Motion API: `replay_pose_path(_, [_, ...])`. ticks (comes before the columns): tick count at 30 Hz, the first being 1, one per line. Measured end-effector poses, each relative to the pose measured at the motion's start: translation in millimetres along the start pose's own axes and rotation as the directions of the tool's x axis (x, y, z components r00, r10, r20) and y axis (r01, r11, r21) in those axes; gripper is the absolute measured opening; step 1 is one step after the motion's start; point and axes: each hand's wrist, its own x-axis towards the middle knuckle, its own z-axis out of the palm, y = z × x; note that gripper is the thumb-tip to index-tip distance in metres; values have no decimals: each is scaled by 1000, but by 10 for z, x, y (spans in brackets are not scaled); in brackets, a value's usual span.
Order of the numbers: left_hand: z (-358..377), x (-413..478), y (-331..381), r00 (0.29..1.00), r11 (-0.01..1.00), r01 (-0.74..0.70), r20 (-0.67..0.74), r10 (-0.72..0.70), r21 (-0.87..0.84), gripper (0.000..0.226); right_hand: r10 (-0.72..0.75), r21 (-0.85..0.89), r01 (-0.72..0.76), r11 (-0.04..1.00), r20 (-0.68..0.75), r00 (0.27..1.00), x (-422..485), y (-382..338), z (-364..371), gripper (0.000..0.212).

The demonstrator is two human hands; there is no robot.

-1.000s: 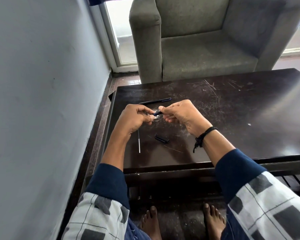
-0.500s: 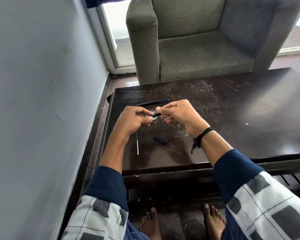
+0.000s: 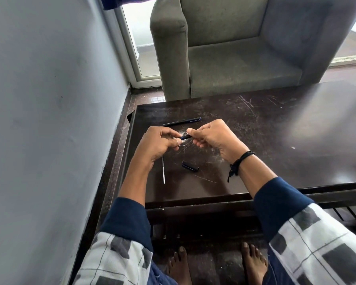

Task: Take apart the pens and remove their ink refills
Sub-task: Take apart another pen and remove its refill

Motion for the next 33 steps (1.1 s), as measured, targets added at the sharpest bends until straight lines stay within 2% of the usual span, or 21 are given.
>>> replay_pose_path(5, [-6,16,-16,1000,1000,0,2,0,13,16,-15,66,13,998,29,999,18,1,-17,16])
replay_pose_path(9, [0,14,-12,1000,1000,2,6,-2,12,16,-6,52,5,999,24,1000,40,15,-6,16])
replay_pose_path(16, [1,21,-17,1000,1000,-10,3,10,6,17,-4,-27,3,1000,-18,1000,56,27,35,39])
replay_pose_path(20, [-7,21,-19,1000,1000,-10,-1,10,17,17,-46,33,45,998,32,998,38,8,13,28])
replay_pose_path(23, [2,14,-5,1000,1000,-2,3,2,14,16,-55,3,55,999,28,998,47,16,2,20])
replay_pose_path(29, [13,9,8,1000,1000,-1,5,1,-9,17,-20,-68,19,997,-5,1000,54,33,24,33])
replay_pose_path(33, [8,8,8,1000,1000,-11,-4,11,14,16,-47,11,46,999,20,999,33,3,5,24])
